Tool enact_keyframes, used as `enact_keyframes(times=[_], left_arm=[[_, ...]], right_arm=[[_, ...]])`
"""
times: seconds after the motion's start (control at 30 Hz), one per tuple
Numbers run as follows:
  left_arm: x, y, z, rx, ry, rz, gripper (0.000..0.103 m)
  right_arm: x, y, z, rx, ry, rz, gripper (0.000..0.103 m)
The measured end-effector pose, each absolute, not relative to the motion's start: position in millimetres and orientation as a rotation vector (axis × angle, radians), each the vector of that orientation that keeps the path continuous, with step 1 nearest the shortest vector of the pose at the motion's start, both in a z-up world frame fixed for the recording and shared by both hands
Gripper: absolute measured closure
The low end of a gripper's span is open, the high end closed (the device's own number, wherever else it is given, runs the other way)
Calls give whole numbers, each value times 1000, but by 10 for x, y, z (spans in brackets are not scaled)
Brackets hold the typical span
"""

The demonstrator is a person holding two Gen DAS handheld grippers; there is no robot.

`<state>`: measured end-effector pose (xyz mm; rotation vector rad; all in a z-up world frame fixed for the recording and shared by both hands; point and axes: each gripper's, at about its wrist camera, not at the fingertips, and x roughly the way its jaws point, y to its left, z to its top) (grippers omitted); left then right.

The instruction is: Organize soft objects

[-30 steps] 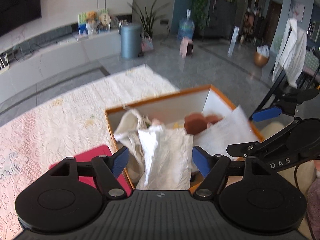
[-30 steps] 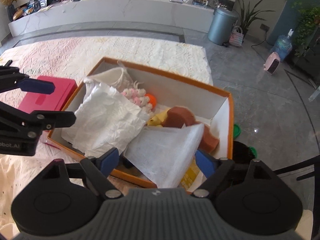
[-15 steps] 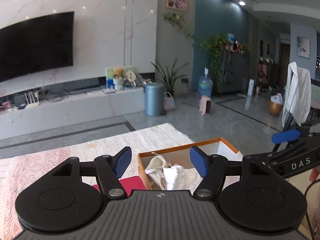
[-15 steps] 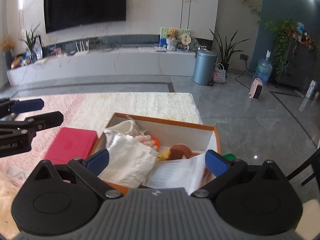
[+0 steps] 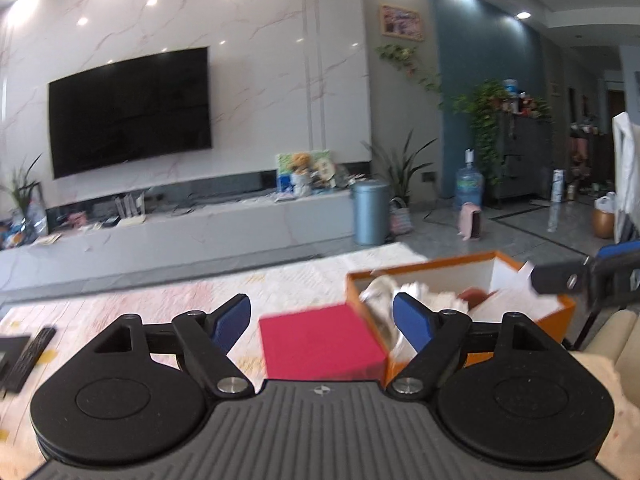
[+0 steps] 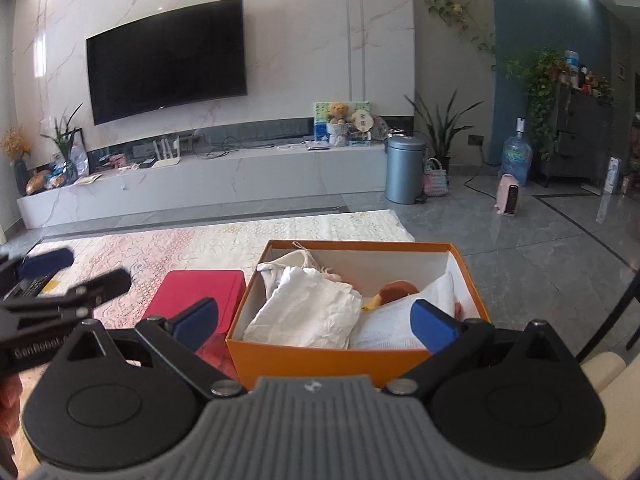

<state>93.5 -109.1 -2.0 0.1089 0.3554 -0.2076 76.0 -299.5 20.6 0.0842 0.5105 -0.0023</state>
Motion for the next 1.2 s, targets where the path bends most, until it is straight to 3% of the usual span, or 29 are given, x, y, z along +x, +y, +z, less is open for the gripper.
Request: enact_keyframes(times=[0.53,1.2], left_arm=[[911,-1008,-324,74,403,-121,6],[960,-1049,-540,59,496,-132,6]], right_arm=[[594,-2790,-356,52,365,-142,3],[654,-2832,-688,85,384,-149,3]])
